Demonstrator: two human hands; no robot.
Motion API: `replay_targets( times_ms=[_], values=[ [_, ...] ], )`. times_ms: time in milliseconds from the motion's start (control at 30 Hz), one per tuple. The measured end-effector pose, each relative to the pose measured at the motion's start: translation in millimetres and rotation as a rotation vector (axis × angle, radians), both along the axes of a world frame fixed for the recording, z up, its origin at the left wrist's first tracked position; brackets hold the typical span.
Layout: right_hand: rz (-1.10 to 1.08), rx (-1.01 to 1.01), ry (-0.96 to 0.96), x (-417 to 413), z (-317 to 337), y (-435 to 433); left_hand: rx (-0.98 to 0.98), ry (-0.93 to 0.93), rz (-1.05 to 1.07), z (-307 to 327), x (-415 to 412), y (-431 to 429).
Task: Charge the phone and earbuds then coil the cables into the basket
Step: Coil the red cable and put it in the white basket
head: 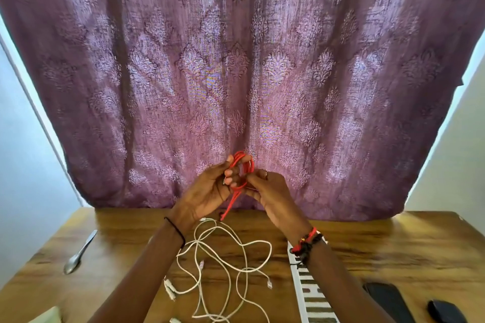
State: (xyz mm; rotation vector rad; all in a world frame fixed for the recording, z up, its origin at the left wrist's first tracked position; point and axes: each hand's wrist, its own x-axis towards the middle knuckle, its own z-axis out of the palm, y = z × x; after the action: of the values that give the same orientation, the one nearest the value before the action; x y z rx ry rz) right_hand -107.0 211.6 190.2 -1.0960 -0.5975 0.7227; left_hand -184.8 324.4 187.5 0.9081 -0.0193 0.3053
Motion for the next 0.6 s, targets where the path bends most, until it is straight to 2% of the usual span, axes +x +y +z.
replay_targets(
  times_ms=[133, 267, 467, 600],
  values=[
    [-0.024, -0.075, -0.007, 4.2, -1.6, 2.9, -0.04, -0.015, 0.024, 0.3, 1.2, -0.3],
    [0.0, -0.263, -0.117, 10.1, -5.3, 1.1, -0.138, -0.098, 0.059, 3.8, 2.3, 5.4],
    [0.247, -0.194, 0.038, 4.6, -18.0, -0.7, -0.208, -0.131, 0.102, 5.7, 5.0, 4.2],
    [0.246, -0.163, 0.014, -1.5, -27.0, -2.4, -0.252, -0.089, 0.221, 7.5, 7.3, 0.6]
  ],
)
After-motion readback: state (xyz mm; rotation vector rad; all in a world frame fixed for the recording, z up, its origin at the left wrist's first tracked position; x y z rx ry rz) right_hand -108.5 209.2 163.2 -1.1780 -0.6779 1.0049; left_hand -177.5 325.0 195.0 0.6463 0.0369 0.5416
